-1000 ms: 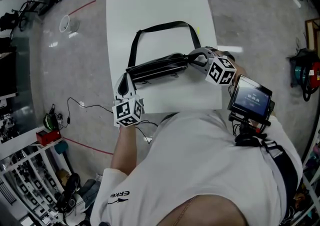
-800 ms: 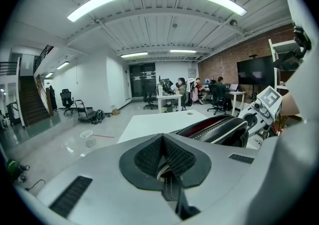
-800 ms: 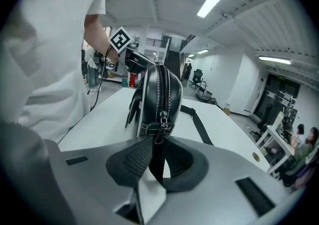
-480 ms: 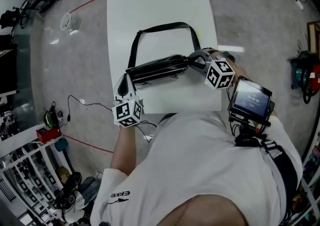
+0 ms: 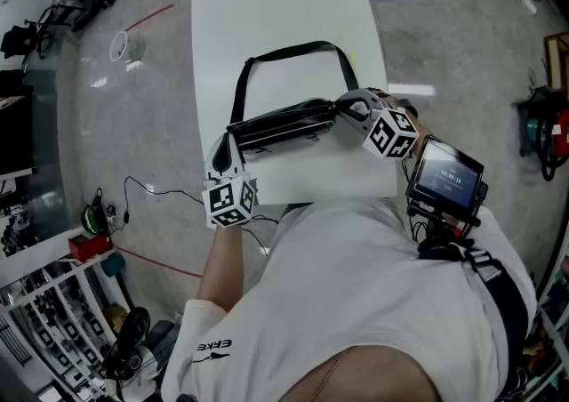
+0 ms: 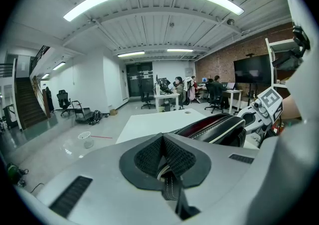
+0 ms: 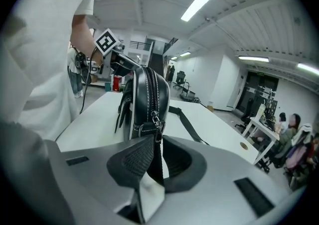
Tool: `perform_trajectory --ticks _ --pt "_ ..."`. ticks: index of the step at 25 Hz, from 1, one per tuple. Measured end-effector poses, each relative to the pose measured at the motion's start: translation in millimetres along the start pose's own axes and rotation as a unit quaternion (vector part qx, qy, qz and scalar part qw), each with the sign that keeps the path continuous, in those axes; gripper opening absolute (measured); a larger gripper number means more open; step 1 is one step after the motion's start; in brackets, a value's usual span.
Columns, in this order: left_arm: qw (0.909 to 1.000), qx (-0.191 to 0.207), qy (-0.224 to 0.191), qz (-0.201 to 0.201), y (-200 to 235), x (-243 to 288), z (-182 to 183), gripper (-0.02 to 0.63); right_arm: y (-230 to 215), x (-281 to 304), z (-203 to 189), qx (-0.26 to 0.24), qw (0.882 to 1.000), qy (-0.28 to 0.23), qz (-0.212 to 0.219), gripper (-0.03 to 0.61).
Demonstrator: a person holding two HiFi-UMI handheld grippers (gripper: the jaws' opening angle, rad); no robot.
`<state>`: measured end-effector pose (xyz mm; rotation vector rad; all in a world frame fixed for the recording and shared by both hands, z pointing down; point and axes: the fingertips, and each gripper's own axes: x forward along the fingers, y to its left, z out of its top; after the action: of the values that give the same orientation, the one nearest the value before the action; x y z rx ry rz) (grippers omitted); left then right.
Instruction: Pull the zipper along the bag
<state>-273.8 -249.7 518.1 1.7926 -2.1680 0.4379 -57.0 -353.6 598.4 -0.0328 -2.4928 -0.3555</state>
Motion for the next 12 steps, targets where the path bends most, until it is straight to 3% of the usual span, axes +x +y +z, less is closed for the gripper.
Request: perform_trajectory --ticks 6,12 --pt "1.0 0.003 0.001 -0.008 -4.2 3.2 0.9 0.003 -3.1 -0.2 -3.4 0.006 0.999 -0.012 -0.03 0.057" --pt "0.9998 0.011 0.002 -0.015 -9.7 2.3 3.1 0.002 -14.7 -1.6 -5.6 -0.018 0.992 -0.006 -0.123 0.057"
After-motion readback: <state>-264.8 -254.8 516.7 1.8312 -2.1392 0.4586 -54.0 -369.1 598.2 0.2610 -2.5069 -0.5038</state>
